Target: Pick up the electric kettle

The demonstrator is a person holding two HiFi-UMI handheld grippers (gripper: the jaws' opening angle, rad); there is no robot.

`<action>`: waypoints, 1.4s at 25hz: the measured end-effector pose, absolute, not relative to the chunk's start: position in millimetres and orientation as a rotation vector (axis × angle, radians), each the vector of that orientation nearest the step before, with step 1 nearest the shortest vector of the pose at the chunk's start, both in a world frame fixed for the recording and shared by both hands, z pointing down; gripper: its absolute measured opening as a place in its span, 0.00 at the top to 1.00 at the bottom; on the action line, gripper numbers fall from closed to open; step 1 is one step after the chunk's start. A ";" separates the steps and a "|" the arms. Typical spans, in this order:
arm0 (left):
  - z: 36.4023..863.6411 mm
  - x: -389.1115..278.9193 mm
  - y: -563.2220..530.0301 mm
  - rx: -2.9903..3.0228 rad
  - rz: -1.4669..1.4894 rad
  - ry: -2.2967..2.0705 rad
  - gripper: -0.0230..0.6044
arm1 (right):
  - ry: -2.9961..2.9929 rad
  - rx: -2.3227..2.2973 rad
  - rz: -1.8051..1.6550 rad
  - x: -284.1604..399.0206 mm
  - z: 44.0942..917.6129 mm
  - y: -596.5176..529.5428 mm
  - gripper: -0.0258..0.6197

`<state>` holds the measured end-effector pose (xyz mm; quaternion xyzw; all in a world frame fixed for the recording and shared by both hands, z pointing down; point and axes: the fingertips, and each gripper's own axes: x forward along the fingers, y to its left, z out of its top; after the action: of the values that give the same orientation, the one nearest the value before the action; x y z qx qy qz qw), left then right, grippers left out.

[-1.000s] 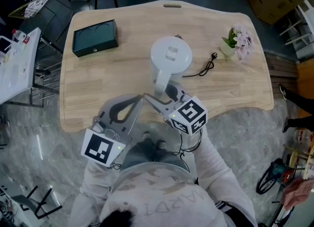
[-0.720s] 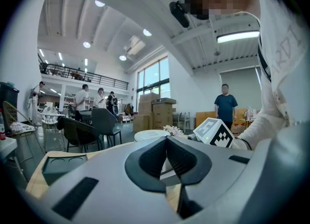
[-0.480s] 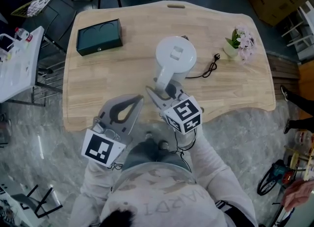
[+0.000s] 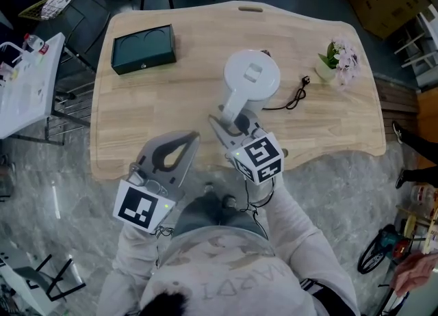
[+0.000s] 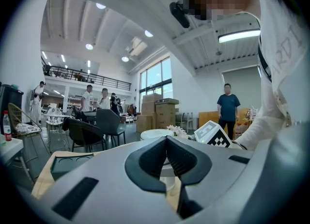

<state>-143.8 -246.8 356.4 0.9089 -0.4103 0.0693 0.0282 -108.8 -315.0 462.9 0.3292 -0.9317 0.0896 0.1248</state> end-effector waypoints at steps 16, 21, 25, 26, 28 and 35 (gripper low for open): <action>341.5 -152.0 -206.4 2.803 0.203 -1.350 0.83 | -2.828 0.939 0.195 -99.6 412.9 -288.3 0.75; 332.5 -134.8 -183.4 2.828 0.186 -1.349 0.83 | -2.848 0.914 0.157 -87.7 393.2 -256.6 0.75; 325.4 -118.3 -160.6 2.849 0.168 -1.349 0.83 | -2.867 0.899 0.133 -74.0 376.4 -222.6 0.75; 323.9 -114.0 -154.2 2.857 0.161 -1.350 0.83 | -2.871 0.895 0.128 -70.1 372.1 -212.8 0.75; 320.9 -105.2 -141.4 2.875 0.146 -1.352 0.83 | -2.879 0.883 0.116 -62.0 364.0 -192.6 0.75; 315.6 -71.6 -100.4 2.901 0.136 -1.336 0.83 | -2.888 0.829 0.057 -33.5 342.7 -124.5 0.75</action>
<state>-71.6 -100.4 315.6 0.9072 -0.4177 0.0425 -0.0275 -33.5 -124.5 342.7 0.2754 -0.9587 0.0189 0.0683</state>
